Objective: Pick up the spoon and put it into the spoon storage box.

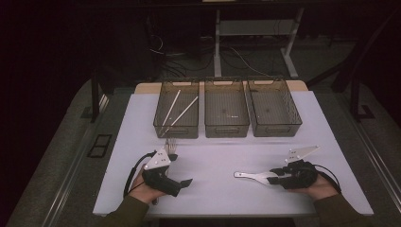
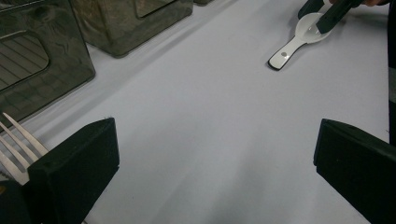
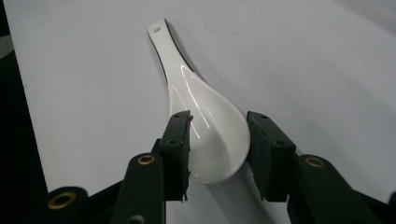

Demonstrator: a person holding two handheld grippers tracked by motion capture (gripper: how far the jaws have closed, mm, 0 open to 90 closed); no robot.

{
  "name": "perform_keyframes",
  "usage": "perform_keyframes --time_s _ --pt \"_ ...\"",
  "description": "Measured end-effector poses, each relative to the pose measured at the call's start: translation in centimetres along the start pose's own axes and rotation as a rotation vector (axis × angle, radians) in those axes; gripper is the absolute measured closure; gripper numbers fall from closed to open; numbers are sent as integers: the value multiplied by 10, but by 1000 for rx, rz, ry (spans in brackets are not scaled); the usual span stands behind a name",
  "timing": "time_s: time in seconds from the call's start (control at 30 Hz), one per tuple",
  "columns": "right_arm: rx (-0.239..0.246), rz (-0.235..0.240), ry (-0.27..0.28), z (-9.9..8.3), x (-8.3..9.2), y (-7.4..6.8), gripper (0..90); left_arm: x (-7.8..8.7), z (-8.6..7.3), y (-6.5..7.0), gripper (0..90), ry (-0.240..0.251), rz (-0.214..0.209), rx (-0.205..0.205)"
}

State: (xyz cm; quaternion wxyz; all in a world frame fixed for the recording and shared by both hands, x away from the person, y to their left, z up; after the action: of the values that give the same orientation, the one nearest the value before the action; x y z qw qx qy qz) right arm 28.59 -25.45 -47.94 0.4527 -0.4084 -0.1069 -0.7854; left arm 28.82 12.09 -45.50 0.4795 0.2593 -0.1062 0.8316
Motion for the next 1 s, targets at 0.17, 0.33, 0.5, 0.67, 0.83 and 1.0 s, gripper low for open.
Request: perform_keyframes --time_s 0.17,0.33,0.5,0.67,0.83,1.0 --pt "33 7 -35 -1 -3 -4 612 0 0 0 0 -1 -1 -1" --pt "71 9 -53 -1 -4 -8 649 -1 -1 0 0 -8 -3 -3" --pt "79 26 -58 -1 -5 -12 705 -1 -1 1 0 -8 -5 -4" --pt "77 34 -42 1 -3 -11 798 -2 -1 1 0 -6 -6 -5" --pt "75 29 -41 3 -3 -13 817 -1 -1 1 0 -4 -5 -9" --pt "71 27 -41 4 -2 -12 821 -2 -1 1 0 -9 -9 -13"
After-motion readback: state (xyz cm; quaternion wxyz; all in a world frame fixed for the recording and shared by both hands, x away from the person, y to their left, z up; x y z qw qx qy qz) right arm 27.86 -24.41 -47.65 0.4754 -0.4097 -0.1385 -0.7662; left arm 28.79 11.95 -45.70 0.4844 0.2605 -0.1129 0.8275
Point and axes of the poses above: each handheld gripper's, and its own axes: x roughly backward along the jaws, z roughly out of its top, y roughly to its right, the point moved 5 cm from there along -x, roughly forward along the jaws
